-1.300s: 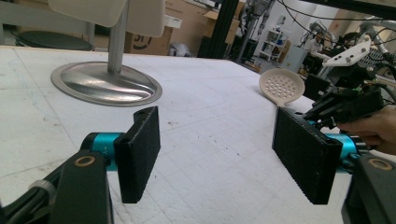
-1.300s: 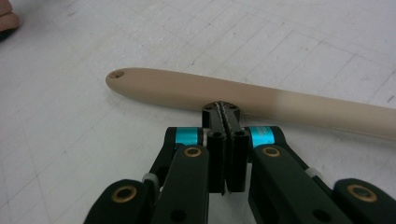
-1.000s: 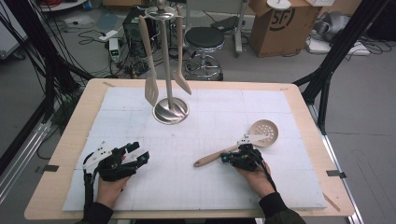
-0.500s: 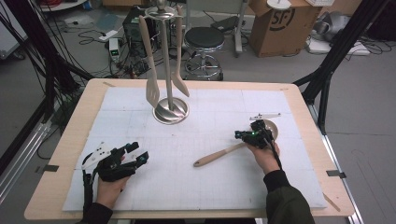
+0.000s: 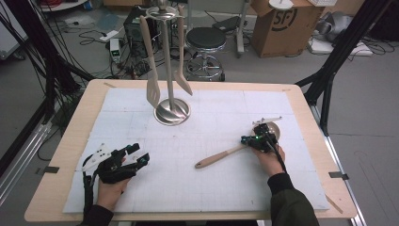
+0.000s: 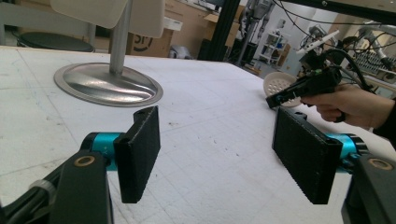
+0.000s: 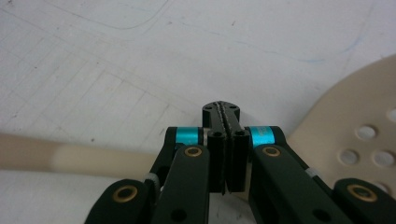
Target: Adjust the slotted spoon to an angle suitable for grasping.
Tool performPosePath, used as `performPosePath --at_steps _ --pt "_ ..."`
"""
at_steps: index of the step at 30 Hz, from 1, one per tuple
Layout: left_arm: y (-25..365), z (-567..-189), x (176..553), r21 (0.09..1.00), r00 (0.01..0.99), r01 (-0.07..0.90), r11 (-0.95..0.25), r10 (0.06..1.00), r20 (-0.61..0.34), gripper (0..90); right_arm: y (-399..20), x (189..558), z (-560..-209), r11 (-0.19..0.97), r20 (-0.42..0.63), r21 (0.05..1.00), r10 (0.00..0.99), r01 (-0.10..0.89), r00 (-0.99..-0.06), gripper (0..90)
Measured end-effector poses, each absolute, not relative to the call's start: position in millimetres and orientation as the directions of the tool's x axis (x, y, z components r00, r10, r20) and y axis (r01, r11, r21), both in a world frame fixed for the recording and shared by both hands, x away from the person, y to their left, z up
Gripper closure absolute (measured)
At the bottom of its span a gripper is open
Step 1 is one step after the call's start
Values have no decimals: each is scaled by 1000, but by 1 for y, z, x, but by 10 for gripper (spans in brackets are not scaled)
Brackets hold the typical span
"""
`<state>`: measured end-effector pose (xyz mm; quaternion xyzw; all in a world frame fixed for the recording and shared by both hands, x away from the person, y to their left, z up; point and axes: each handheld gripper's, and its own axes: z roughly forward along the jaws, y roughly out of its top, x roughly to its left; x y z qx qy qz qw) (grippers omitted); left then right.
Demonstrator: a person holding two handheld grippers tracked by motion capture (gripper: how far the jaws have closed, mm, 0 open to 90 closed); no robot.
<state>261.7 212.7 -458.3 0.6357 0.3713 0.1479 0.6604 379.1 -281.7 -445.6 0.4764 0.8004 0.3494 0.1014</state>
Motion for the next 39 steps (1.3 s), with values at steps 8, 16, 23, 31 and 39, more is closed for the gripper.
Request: performPosePath --at_steps 8,16,23,31,39 --pt "212 -458 262 949 679 277 151 668 -305 329 -297 363 -446 283 172 652 849 703 -500 896" --pt "212 -458 262 950 679 278 143 670 -300 329 -306 343 -446 253 175 654 866 713 -469 896" --pt "212 -458 262 951 679 276 142 671 -298 328 -308 324 -445 243 163 646 882 724 -442 896" --pt "212 -458 261 951 677 275 142 673 -297 329 -314 309 -445 224 189 641 881 734 -434 896" --pt "212 -458 262 950 676 280 142 673 -300 328 -317 298 -439 143 274 710 846 690 -457 896"
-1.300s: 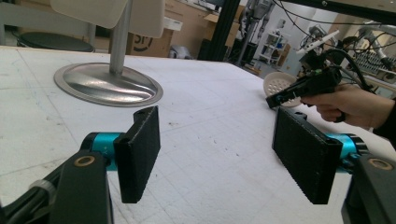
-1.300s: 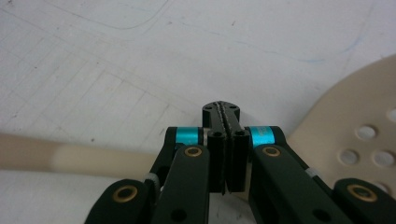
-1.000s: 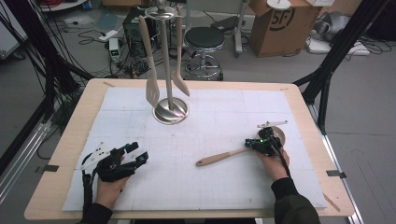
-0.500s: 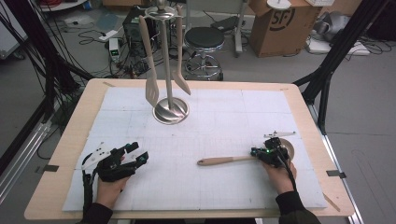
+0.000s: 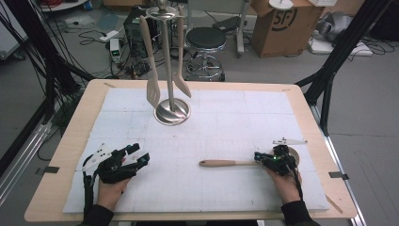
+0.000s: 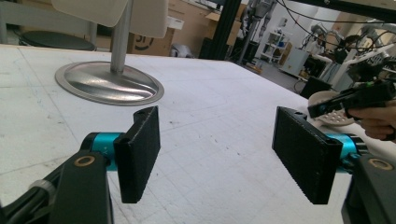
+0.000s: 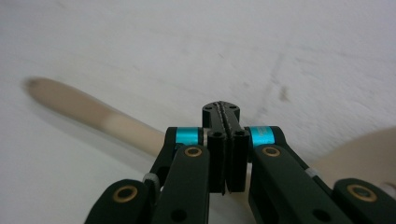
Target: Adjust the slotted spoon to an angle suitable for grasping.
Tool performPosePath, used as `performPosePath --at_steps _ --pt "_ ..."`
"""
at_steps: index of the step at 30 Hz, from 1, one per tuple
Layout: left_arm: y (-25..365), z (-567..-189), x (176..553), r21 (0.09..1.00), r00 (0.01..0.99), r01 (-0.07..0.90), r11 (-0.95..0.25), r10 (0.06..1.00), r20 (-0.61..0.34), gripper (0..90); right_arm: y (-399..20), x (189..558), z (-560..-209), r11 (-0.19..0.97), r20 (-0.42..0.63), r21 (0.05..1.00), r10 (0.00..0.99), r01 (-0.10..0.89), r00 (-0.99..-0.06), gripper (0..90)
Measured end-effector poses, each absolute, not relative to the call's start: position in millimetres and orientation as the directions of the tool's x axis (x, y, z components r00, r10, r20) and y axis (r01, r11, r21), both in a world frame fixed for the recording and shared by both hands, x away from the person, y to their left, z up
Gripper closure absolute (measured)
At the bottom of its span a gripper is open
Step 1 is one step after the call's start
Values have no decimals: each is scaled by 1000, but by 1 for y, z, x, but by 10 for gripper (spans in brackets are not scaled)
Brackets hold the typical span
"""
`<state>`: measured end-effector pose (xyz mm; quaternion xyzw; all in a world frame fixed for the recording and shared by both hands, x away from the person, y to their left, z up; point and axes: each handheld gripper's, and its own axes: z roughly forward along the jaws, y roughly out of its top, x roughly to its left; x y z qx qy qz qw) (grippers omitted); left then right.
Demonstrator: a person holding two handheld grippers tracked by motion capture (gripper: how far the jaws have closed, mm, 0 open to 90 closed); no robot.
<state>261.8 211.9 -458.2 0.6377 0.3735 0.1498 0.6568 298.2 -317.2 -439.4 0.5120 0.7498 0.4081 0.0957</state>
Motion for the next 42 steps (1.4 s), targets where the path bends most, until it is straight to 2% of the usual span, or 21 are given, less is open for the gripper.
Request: performPosePath --at_steps 6,17,20,26,42 --pt "211 -458 262 950 674 280 137 676 -297 327 -291 286 -438 104 402 726 738 680 -542 896" --pt "212 -458 262 949 673 281 142 676 -300 322 -196 269 -457 316 417 682 573 659 -706 896" --pt "213 -458 262 948 675 281 148 672 -305 322 -177 268 -457 380 352 676 586 632 -729 896" --pt "212 -458 261 949 677 279 145 672 -302 324 -169 278 -459 348 394 657 597 668 -699 898" --pt "212 -458 261 950 676 279 143 673 -300 324 -165 297 -459 325 371 665 638 672 -675 900"
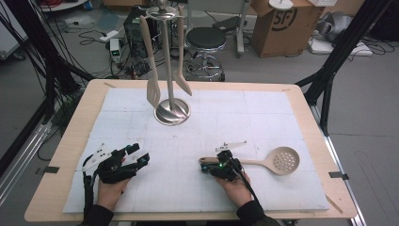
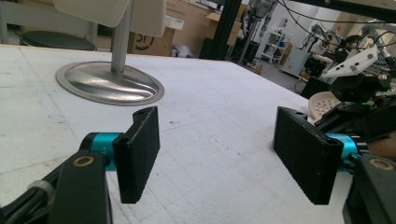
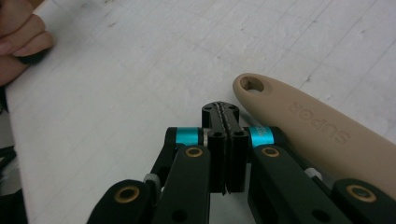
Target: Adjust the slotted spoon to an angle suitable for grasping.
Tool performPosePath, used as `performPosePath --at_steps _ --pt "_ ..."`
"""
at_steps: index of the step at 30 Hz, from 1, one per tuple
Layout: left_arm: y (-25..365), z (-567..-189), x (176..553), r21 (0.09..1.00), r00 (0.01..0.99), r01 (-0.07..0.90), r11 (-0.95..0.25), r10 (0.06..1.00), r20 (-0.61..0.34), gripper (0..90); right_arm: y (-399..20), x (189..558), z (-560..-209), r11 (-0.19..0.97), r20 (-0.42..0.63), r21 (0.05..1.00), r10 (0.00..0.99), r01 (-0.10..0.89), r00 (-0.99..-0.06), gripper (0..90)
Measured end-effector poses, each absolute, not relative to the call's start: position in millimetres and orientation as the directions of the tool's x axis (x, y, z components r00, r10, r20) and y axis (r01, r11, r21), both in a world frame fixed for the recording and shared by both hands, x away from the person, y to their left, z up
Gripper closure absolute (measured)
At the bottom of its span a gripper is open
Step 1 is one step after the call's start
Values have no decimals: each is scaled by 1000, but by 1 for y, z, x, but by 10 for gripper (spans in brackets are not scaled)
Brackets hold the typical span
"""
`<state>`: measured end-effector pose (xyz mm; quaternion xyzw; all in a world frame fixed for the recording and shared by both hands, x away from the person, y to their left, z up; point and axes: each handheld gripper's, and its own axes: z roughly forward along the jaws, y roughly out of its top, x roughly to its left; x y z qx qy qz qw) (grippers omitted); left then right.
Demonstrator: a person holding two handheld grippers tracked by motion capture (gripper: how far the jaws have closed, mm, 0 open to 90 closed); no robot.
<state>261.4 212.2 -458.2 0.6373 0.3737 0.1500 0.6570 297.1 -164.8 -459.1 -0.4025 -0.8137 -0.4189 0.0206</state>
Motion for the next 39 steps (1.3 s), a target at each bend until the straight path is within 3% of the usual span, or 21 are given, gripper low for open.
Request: performPosePath --at_steps 12,23,30,39 --pt "212 -458 261 950 678 278 143 671 -299 325 -161 326 -458 268 317 688 725 674 -612 900" --pt "212 -458 261 950 678 276 144 671 -299 325 -172 357 -459 174 336 681 788 711 -516 900" --pt "212 -458 261 952 680 273 141 672 -294 325 -194 379 -460 51 385 666 830 744 -402 900" --pt "212 -458 259 952 682 274 138 670 -293 325 -214 387 -460 -29 402 657 859 754 -318 900"
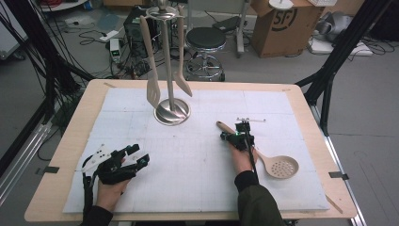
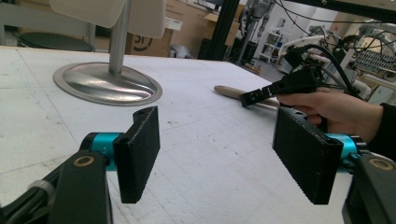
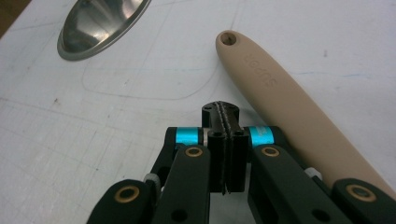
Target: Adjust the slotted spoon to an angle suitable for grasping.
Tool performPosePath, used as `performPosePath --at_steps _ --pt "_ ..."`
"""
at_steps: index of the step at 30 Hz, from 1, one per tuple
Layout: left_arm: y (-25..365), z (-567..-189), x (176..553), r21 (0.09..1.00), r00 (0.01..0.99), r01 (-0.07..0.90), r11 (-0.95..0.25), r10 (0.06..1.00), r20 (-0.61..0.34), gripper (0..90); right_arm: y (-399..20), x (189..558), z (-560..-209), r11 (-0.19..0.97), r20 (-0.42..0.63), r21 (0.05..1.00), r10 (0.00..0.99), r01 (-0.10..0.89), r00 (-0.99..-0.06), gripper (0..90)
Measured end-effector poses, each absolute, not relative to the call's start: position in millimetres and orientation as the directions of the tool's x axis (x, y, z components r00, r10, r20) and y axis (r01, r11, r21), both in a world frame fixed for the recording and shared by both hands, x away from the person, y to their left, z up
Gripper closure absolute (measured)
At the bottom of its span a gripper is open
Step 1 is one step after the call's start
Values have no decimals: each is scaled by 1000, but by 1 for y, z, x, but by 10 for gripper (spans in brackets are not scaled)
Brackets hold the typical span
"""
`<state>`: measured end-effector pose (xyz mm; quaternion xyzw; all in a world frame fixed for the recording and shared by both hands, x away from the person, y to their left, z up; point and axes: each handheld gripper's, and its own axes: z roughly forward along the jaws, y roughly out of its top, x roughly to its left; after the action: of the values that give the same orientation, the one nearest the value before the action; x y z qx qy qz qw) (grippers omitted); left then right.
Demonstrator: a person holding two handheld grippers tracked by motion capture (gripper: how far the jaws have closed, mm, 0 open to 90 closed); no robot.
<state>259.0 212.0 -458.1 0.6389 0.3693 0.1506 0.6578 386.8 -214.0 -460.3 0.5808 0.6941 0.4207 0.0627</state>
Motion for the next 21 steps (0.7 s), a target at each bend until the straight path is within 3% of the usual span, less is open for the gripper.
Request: performPosePath --at_steps 12,15,18,21 --pt "211 -458 259 952 679 275 135 673 -292 325 -223 383 -457 0 387 643 863 766 -325 897" --pt "211 -458 259 952 681 275 132 673 -290 325 -231 384 -456 -21 359 655 888 755 -287 897" --pt "211 -458 259 951 679 276 137 672 -294 325 -239 385 -458 -90 405 637 884 765 -233 897" --pt "212 -458 259 951 681 277 138 670 -296 326 -237 384 -455 -71 387 635 891 769 -238 897"
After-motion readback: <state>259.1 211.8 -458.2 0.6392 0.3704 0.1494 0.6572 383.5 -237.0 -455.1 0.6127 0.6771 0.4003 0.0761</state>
